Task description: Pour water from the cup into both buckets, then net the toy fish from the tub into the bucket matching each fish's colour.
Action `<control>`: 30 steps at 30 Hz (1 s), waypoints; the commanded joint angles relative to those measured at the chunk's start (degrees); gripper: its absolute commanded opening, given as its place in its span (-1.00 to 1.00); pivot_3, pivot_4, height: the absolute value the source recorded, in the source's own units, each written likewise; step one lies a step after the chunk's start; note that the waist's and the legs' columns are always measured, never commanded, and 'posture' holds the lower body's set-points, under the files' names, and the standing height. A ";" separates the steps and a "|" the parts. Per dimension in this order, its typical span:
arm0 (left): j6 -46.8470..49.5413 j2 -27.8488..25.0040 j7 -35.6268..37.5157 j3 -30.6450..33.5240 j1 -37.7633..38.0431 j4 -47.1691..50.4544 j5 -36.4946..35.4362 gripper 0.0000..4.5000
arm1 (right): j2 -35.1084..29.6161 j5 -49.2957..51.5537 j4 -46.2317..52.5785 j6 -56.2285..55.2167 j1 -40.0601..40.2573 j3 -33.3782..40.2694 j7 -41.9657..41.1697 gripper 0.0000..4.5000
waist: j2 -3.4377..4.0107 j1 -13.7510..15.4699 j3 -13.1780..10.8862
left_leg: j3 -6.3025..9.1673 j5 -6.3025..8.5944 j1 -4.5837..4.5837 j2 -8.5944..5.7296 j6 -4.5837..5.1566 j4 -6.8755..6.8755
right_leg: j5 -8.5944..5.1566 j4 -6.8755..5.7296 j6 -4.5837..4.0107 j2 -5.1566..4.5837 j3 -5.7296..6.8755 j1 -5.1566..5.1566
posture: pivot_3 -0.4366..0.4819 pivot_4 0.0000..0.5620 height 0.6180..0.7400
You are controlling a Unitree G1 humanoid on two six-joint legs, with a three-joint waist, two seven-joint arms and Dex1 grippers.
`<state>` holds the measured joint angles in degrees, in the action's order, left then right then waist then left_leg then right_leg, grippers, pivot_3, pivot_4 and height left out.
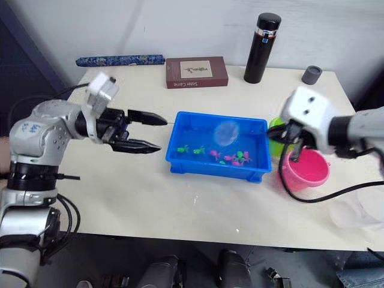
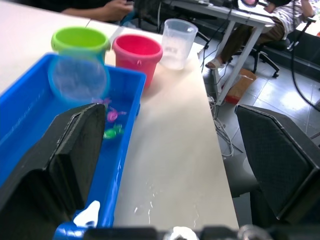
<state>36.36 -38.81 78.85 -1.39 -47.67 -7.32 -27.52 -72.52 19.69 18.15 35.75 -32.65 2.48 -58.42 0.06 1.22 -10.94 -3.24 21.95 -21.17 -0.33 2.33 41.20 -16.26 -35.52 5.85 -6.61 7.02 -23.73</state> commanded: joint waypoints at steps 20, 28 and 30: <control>-5.54 1.75 -4.52 -2.64 0.13 5.75 1.86 0.99 | 1.01 -27.88 -11.75 -37.80 3.44 -8.81 -1.72 -1.00 | 0.04 0.00 -0.02 | -0.07 0.00 0.00 0.01 -0.02 0.01 | 0.00 0.01 0.00 0.01 -0.18 -0.02 | -0.05 -0.47 1.00; -7.31 2.03 -4.62 -2.83 -0.23 4.46 2.19 0.99 | 2.77 -24.00 -7.52 -26.81 6.19 -5.20 -4.00 -1.00 | 0.06 0.05 -0.03 | -0.06 -0.01 0.00 0.02 -0.01 0.01 | 0.00 0.00 0.00 0.02 -0.17 -0.02 | -0.05 -0.47 1.00; -7.86 2.15 -4.63 -2.94 -0.15 4.15 2.36 0.99 | 2.82 -22.57 -5.93 -23.51 7.16 -4.03 -4.64 -1.00 | 0.06 0.12 -0.03 | -0.05 -0.01 -0.01 0.02 -0.01 0.02 | 0.00 0.00 0.00 0.01 -0.16 -0.02 | -0.05 -0.47 1.00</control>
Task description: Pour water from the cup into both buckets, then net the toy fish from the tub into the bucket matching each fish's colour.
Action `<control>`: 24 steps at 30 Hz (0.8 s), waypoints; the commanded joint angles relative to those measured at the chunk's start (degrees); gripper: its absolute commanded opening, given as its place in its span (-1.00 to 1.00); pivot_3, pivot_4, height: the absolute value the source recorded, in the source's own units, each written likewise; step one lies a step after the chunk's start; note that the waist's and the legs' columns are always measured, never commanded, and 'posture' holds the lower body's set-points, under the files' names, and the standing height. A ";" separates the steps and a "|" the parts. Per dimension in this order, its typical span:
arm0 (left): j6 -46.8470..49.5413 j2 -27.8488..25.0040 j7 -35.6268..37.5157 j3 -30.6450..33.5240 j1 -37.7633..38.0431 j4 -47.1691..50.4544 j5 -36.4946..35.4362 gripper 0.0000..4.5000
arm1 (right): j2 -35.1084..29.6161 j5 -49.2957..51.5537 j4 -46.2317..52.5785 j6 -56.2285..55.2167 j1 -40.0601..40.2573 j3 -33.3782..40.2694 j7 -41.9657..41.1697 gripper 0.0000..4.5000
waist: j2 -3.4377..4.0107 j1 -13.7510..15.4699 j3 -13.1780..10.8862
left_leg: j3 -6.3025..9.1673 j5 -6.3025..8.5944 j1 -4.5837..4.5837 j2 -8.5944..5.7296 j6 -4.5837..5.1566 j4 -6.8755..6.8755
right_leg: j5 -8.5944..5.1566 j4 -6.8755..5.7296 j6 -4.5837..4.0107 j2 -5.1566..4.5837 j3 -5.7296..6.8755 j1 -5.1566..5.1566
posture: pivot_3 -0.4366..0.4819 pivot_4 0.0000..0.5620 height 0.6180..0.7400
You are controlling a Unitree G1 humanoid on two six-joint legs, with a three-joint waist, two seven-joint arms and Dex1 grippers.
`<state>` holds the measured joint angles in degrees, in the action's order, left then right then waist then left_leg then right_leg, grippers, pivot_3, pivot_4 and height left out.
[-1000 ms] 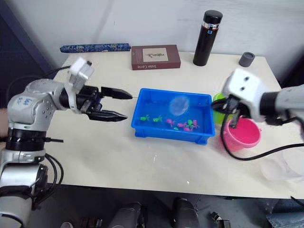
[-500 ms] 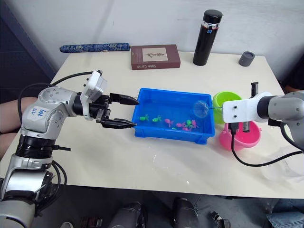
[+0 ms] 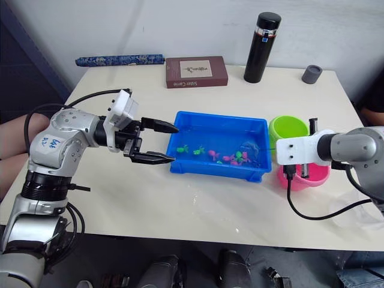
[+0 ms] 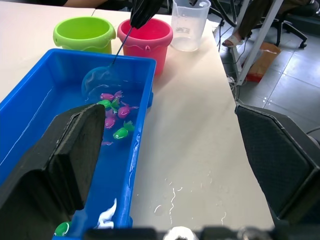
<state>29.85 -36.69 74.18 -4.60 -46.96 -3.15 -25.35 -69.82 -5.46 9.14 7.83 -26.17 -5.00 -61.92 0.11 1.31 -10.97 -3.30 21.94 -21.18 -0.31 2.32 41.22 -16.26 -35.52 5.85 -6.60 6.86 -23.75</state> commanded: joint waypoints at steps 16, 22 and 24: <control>-5.67 0.78 0.80 -1.08 -0.90 -3.09 1.89 0.99 | 5.26 19.80 9.53 37.53 5.02 13.58 -0.25 -1.00 | 0.00 0.05 0.00 | 0.00 0.00 0.00 -0.01 0.00 0.01 | 0.00 -0.04 0.00 0.00 0.19 0.00 | -0.05 -0.47 1.00; -6.64 1.01 0.99 -1.23 -1.31 -4.41 2.39 0.99 | 8.17 25.09 10.66 45.65 5.97 16.79 3.10 -1.00 | 0.00 0.05 0.00 | 0.00 0.00 0.01 -0.01 0.00 0.01 | 0.00 -0.03 0.00 0.00 0.22 0.00 | -0.05 -0.47 1.00; -6.49 1.25 0.95 -1.25 -1.25 -4.38 2.41 0.99 | 8.47 26.27 10.93 46.82 7.18 18.75 4.00 -1.00 | 0.00 0.14 0.00 | 0.00 0.00 0.01 -0.02 0.00 0.01 | 0.00 -0.04 0.00 0.00 0.25 0.00 | -0.05 -0.47 1.00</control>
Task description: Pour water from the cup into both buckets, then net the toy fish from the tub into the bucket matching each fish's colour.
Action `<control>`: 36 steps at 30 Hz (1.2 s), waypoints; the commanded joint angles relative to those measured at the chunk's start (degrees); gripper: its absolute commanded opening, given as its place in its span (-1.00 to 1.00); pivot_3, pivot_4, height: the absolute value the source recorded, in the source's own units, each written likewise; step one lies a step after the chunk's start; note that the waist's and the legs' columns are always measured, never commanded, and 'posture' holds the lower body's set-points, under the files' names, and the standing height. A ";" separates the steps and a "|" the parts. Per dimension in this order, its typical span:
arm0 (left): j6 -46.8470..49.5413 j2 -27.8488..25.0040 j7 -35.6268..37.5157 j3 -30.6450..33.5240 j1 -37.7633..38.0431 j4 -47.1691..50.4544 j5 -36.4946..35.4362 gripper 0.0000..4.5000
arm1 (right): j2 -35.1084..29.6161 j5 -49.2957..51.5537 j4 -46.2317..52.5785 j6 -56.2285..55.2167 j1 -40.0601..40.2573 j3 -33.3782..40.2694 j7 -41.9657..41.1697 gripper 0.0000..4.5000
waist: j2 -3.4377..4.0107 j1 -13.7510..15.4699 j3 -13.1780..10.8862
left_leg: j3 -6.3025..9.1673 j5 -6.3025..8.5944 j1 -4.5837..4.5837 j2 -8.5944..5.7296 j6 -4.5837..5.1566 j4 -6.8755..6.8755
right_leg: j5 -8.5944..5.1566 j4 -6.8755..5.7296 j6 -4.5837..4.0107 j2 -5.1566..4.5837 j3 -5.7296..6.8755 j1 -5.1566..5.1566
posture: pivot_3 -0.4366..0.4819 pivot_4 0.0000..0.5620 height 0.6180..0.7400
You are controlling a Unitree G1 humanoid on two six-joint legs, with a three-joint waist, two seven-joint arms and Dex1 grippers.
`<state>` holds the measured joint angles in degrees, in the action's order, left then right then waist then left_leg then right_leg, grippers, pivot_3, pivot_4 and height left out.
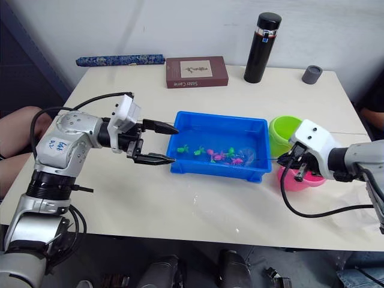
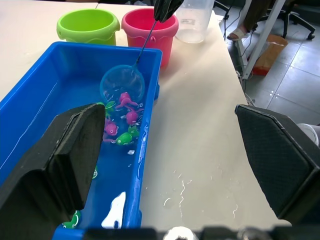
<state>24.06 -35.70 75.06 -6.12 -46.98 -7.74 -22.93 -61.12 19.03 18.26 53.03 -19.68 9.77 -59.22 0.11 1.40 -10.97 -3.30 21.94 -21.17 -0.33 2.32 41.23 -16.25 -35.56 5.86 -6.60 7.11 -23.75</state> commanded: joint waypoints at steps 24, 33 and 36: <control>-8.38 17.18 7.34 -3.78 -13.11 -19.62 1.85 0.99 | -1.21 4.49 26.76 21.75 34.09 57.70 2.41 -1.00 | 0.01 0.73 0.01 | -0.10 0.00 0.08 -0.07 0.02 -0.07 | 0.02 0.00 0.04 0.03 -0.03 0.03 | -0.05 -0.47 1.00; -10.84 19.15 8.46 -3.22 -14.98 -23.10 3.19 0.99 | 5.60 -28.41 28.56 -37.80 59.69 51.04 6.64 -1.00 | 0.03 0.24 0.03 | -0.29 0.00 0.26 -0.09 0.02 -0.17 | 0.02 -0.05 0.08 0.05 -0.31 0.03 | -0.05 -0.47 1.00; -11.05 19.35 8.35 -2.93 -15.37 -23.44 3.23 0.99 | 7.39 -36.85 22.73 -55.64 62.57 50.17 12.22 -1.00 | -0.01 0.14 0.02 | -0.41 0.00 0.36 -0.09 0.02 -0.20 | 0.02 -0.03 0.13 0.07 -0.39 0.05 | -0.05 -0.47 1.00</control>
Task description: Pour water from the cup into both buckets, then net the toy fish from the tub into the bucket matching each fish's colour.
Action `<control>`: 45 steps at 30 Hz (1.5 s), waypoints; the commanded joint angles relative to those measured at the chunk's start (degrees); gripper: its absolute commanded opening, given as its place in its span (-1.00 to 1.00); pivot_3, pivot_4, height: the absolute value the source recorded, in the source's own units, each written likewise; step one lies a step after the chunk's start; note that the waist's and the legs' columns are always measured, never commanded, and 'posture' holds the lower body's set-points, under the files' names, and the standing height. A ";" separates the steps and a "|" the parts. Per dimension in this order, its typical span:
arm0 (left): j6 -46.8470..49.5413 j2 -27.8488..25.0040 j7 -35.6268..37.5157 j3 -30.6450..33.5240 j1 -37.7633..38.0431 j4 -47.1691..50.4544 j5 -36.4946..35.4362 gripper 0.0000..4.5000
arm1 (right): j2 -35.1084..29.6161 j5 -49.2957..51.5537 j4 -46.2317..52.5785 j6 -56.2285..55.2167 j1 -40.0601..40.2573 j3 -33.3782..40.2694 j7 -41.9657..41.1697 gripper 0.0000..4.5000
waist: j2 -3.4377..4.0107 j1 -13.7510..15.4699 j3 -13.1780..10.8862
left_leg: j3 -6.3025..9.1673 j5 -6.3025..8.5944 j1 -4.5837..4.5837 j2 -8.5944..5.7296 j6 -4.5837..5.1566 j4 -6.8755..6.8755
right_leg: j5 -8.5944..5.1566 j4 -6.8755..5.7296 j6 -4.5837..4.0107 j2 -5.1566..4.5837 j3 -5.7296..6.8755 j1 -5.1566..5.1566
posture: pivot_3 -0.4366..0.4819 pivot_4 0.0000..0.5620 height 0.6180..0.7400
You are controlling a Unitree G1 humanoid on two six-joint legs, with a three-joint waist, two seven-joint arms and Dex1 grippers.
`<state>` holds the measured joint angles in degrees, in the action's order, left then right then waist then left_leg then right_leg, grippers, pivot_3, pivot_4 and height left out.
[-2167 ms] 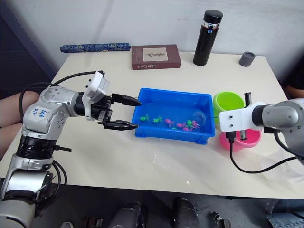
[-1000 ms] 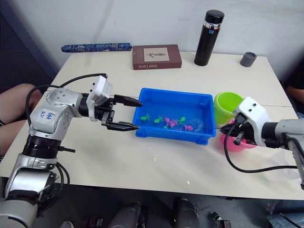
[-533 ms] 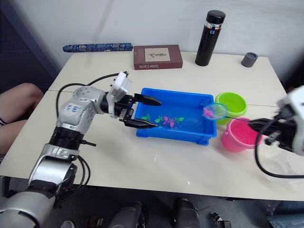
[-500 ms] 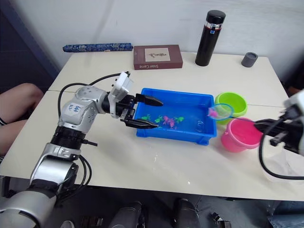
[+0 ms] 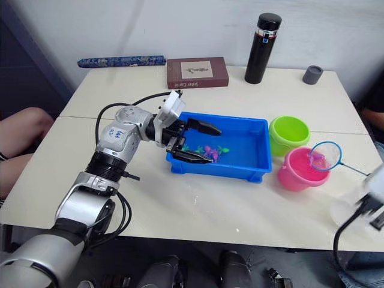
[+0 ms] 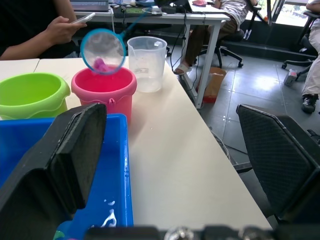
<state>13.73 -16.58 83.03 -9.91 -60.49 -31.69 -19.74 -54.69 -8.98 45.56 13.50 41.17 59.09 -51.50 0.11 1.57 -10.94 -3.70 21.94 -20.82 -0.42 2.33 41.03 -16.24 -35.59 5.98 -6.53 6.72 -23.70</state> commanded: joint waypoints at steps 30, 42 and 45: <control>-1.83 -0.21 -0.77 1.39 -1.64 -0.10 1.62 0.99 | 2.88 -17.38 -17.48 -42.87 -3.70 -0.79 8.17 -1.00 | -0.01 0.00 -0.01 | -0.02 0.00 0.33 0.07 0.02 -0.12 | -0.01 0.09 -0.02 0.06 -0.49 0.28 | -0.05 -0.47 1.00; -2.51 -1.40 -0.58 0.77 -1.33 -2.03 3.24 0.99 | 4.49 3.47 -9.92 -18.82 -15.69 -4.83 4.25 -1.00 | -0.01 -0.10 -0.01 | -0.06 0.01 0.34 0.08 0.04 -0.07 | -0.01 0.04 -0.03 0.06 -0.41 0.27 | -0.05 -0.47 1.00; -2.85 -2.99 -2.07 0.39 1.00 -1.26 4.94 0.99 | 3.74 19.07 -2.24 2.14 -20.84 -11.39 2.95 -1.00 | 0.04 -0.30 0.02 | -0.02 0.01 0.33 0.10 0.04 -0.02 | 0.00 -0.01 -0.04 0.05 -0.41 0.25 | -0.05 -0.47 1.00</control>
<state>11.65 -18.71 81.73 -9.67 -60.30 -34.38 -15.43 -49.99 2.02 39.36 5.55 21.53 49.35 -47.75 0.15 1.27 -10.93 -3.72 21.95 -20.44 -0.32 2.38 40.99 -16.24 -35.63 5.94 -6.48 6.28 -23.43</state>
